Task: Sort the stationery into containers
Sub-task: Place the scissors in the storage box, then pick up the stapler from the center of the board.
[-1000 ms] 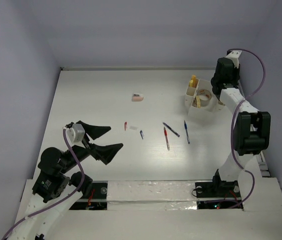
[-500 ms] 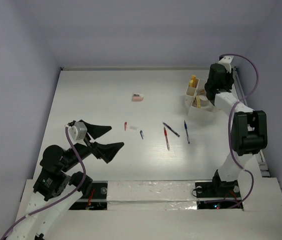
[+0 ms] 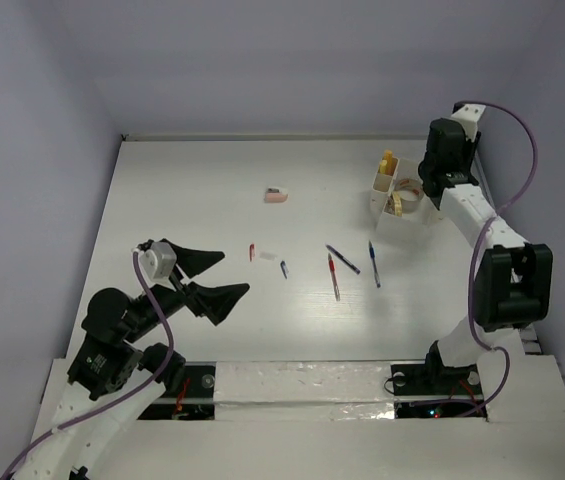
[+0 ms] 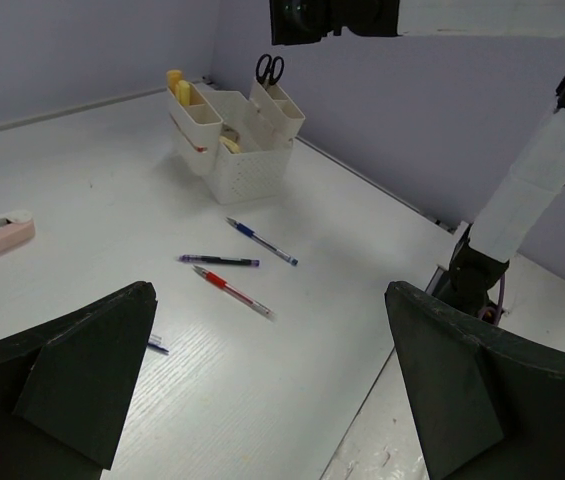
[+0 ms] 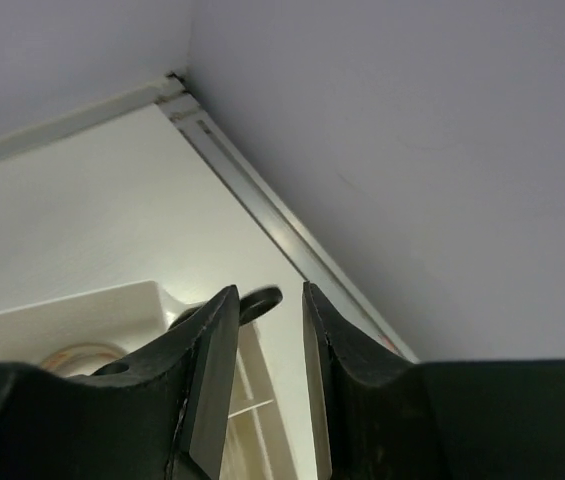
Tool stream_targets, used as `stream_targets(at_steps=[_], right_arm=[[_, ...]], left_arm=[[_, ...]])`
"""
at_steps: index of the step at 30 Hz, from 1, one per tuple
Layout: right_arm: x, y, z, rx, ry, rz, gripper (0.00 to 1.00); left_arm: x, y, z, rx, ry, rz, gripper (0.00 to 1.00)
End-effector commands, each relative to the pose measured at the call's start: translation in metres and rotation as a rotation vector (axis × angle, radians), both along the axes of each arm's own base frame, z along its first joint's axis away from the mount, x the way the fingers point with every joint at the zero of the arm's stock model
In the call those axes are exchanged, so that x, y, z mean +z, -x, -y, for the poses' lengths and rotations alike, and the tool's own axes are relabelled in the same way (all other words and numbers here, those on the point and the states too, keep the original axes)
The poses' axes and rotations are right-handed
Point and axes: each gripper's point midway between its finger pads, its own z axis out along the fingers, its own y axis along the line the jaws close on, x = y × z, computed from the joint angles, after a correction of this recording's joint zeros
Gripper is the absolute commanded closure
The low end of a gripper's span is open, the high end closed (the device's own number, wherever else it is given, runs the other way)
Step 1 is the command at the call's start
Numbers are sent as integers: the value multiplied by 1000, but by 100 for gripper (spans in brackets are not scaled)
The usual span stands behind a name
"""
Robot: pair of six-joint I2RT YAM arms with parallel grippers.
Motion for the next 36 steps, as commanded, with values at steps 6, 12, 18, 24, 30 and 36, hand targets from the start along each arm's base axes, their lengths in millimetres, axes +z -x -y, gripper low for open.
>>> stream_targets(at_steps=[6, 12, 18, 24, 30, 36], right_arm=[[26, 17, -124, 378, -260, 33, 88], [-39, 57, -231, 736, -487, -235, 93], [-108, 103, -242, 713, -559, -418, 66], [-155, 127, -256, 812, -592, -599, 49], [-169, 130, -288, 930, -585, -696, 49], [-164, 143, -335, 1060, -585, -708, 49]], left_arm=[[3, -13, 1, 28, 0, -2, 1], [-6, -23, 3, 46, -20, -38, 1], [-15, -34, 3, 69, -37, -78, 1], [-23, -45, 1, 104, -52, -117, 1], [-37, -60, -1, 157, -68, -195, 1], [-42, -71, -9, 230, -62, -221, 1]])
